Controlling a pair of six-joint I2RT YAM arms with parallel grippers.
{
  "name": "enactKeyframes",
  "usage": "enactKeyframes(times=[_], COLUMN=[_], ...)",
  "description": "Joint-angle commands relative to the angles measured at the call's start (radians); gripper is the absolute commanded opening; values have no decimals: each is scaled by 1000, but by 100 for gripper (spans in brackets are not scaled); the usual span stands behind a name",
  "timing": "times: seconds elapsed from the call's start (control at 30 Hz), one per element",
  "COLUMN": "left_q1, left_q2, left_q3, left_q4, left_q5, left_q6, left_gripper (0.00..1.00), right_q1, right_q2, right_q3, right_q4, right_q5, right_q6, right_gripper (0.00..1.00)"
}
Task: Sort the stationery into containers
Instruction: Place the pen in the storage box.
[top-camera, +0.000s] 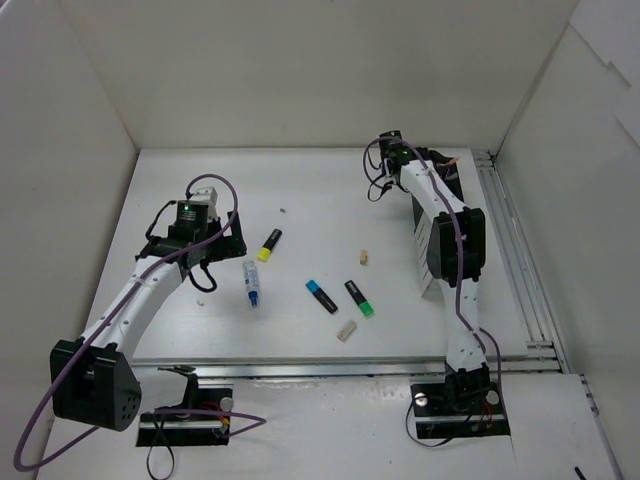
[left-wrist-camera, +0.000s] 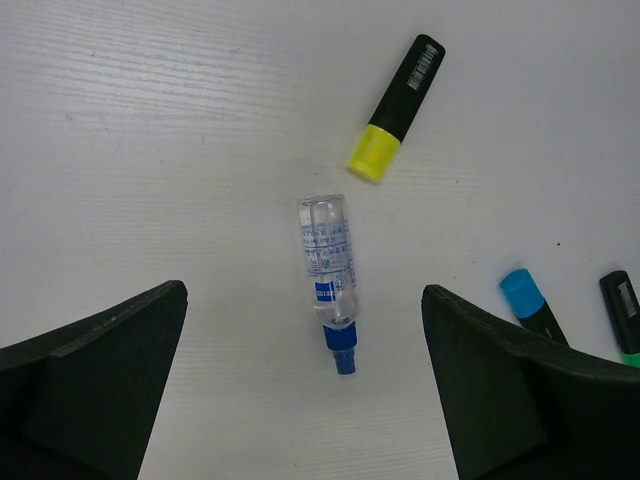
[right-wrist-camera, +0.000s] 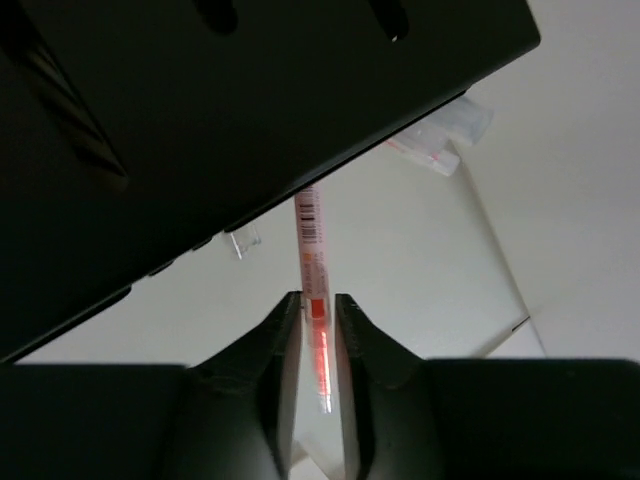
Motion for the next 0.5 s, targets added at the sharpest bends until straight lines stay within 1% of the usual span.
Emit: enactKeyframes(times=[0.0,0.07,0.1,0.13,0.17,0.2,0.3,0.37,0.47], left_q1=[6,6,6,6,6,6,6,6,6], left_q2=[-5,-1,4,4,6,1,-5,-13,-33], left_q3=[39,44,45,47,44,41,41,38,33], left_q4=[58,65,62,63,68,68,60,65,69], left_q5=[27,47,49,49,52,52,52,53,55], left_q6=[19,19,18,18,15,13,12,10,9], left_gripper=[99,99,99,99,99,100,99,99,100], right_q1=[-7,-7,-5,-7,-5,-5,-7,-4,3], right_q2=[-9,-9,-9,-12,-12,-12,-29,-43,-76], right_q3=[6,-3,-6,-6,-4,-4,-4,-12,-12], right_q4=[77,87,97,100,105,114,146,178,258], right_q5=[22,16,7,7,6,1,-7,-19,-42], right_q6=[-44,-48,-52,-52,-54,-57,-60,-63,-35], right_gripper=[19,23,35,39,40,46,60,60,69])
